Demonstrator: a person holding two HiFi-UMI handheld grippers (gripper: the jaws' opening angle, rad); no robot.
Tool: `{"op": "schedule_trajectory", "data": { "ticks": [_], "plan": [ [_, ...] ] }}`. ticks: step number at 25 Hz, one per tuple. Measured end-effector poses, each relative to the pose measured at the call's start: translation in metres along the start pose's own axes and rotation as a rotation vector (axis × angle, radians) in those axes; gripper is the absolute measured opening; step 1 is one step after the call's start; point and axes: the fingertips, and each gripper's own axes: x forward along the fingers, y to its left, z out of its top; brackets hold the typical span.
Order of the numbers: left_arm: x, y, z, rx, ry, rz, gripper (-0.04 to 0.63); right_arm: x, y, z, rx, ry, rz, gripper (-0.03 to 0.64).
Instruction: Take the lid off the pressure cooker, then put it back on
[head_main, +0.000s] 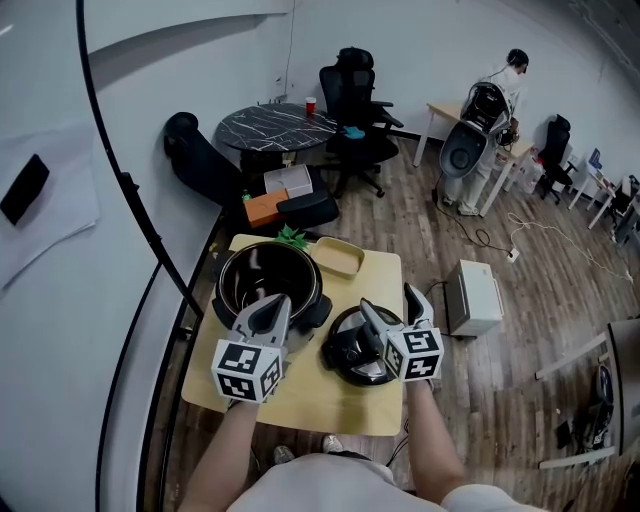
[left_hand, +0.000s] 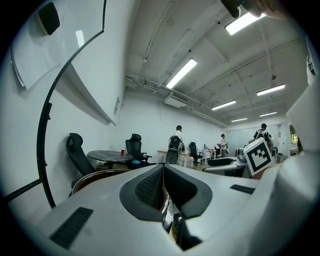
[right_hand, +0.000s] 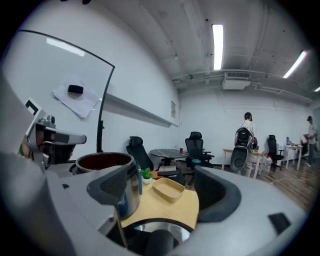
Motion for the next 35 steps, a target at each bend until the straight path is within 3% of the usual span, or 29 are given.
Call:
{"op": "schedule_trajectory", "data": {
  "ticks": [16,24,35],
  "plan": [
    [-0.01,-0.007,-0.025,-0.008,0.06,0.008,0.015,0.034,0.006,-0.162,0.065,0.396,0.022,0.37],
    [-0.014,-0.004,-0.036,-0.02,0.081,0.021,0.015,0.04,0.002,-0.194,0.062,0.489,-0.009,0.346],
    [-0.02,0.0,-0.039,-0.028,0.089,0.045,0.015,0.038,-0.004,-0.2,0.078,0.503,-0.04,0.285]
  ]
}}
